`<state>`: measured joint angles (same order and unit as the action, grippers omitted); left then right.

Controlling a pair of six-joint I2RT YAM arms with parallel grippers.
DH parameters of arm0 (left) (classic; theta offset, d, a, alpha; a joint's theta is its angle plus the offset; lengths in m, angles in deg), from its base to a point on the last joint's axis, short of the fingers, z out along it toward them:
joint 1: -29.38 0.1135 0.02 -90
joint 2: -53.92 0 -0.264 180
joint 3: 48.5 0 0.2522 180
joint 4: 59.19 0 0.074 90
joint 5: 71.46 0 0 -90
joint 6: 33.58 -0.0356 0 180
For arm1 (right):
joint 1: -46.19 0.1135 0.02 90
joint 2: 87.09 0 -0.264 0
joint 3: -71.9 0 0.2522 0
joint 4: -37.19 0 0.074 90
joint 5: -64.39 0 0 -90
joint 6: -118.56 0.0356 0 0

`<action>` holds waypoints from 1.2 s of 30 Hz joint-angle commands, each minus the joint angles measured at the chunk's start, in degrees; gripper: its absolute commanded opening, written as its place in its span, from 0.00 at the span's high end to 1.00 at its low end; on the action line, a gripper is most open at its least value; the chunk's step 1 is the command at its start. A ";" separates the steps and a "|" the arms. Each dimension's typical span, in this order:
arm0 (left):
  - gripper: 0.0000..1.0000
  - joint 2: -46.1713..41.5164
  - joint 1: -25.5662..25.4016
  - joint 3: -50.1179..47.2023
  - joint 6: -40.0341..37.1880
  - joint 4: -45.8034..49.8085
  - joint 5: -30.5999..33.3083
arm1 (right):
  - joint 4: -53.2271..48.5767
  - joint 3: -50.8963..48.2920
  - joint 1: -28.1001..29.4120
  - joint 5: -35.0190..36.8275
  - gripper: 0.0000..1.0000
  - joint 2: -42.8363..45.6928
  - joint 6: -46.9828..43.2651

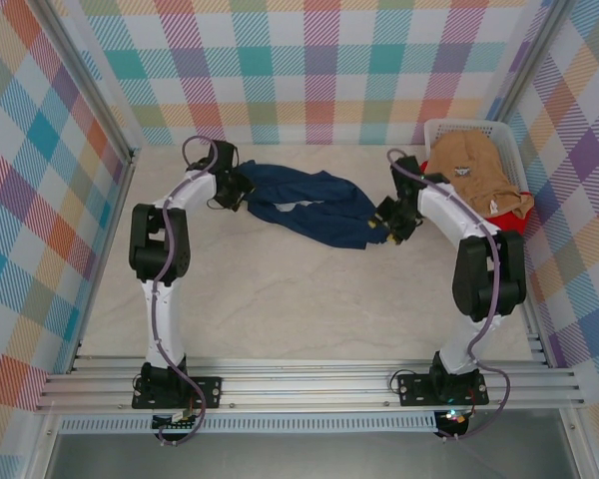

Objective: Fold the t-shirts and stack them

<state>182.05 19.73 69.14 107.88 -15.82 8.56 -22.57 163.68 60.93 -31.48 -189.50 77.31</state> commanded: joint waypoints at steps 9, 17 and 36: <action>0.99 1.89 -0.44 5.32 -1.46 0.06 -0.72 | 13.69 -1.40 4.59 -2.62 0.51 -6.91 4.51; 1.00 -2.47 -0.29 6.43 -1.63 1.12 0.84 | 11.32 4.53 3.80 0.69 0.68 -14.83 3.63; 1.00 -5.66 0.24 8.77 -1.11 2.67 0.86 | 11.01 -6.00 5.54 3.83 0.65 -3.06 7.37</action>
<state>179.39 19.67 76.85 106.74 -14.07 8.76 -12.43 158.43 66.16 -27.00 -189.96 83.21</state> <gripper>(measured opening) 0.049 0.352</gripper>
